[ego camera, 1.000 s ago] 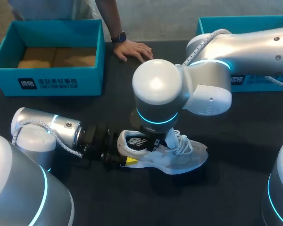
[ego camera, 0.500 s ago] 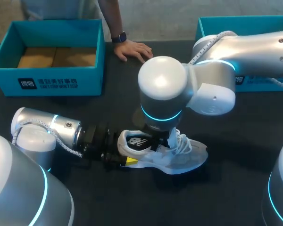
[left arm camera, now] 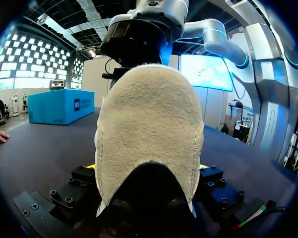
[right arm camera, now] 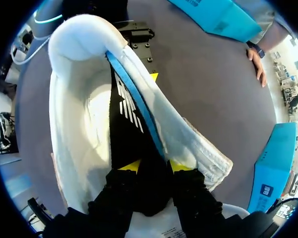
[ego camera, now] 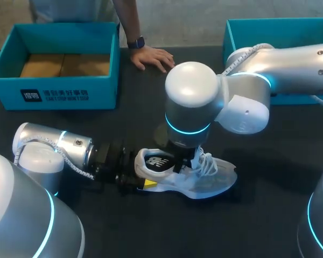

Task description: Take the shoe out of the shoebox, open the shoe tongue, remove and reinsert the insole, then place the shoe into the shoebox

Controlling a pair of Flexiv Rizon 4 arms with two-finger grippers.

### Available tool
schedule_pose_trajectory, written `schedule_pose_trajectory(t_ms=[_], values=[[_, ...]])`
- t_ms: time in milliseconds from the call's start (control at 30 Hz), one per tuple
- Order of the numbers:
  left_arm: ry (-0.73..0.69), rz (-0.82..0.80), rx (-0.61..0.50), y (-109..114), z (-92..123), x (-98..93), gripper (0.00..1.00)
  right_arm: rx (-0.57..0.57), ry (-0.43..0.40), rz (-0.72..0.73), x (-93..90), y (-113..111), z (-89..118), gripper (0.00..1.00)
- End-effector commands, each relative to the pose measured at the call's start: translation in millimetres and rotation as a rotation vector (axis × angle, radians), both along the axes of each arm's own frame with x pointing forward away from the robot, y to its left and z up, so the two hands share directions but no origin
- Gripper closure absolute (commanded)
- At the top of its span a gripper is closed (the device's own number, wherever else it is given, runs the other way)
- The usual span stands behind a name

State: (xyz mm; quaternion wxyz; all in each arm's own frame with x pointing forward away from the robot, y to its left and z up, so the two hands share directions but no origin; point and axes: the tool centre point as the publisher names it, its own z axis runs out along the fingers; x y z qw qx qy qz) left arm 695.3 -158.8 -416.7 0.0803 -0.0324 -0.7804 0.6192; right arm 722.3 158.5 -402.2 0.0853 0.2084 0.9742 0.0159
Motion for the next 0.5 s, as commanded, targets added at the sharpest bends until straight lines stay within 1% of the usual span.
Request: schedule_pose_trajectory(t_ms=[33, 233, 333, 433, 500], values=[[0.000, 0.001, 0.001, 0, -2, -0.7, 1.00, 0.012, -0.003, -0.005, 4.9, -2, -8, 0.68], [0.000, 0.001, 0.001, 0, -2, -0.7, 1.00, 0.012, -0.050, -0.014, 4.3, -3, 3, 0.66], [0.000, 0.001, 0.001, 0, -2, -0.7, 1.00, 0.010, -0.059, -0.014, 4.9, -1, 5, 0.64], [0.000, 0.001, 0.001, 0, -2, -0.7, 1.00, 0.013, -0.052, -0.008, 7.9, 0, 0, 0.62], [0.000, 0.001, 0.001, 0, -2, -0.7, 1.00, 0.024, -0.033, -0.001, 10.9, 1, -7, 0.62]])
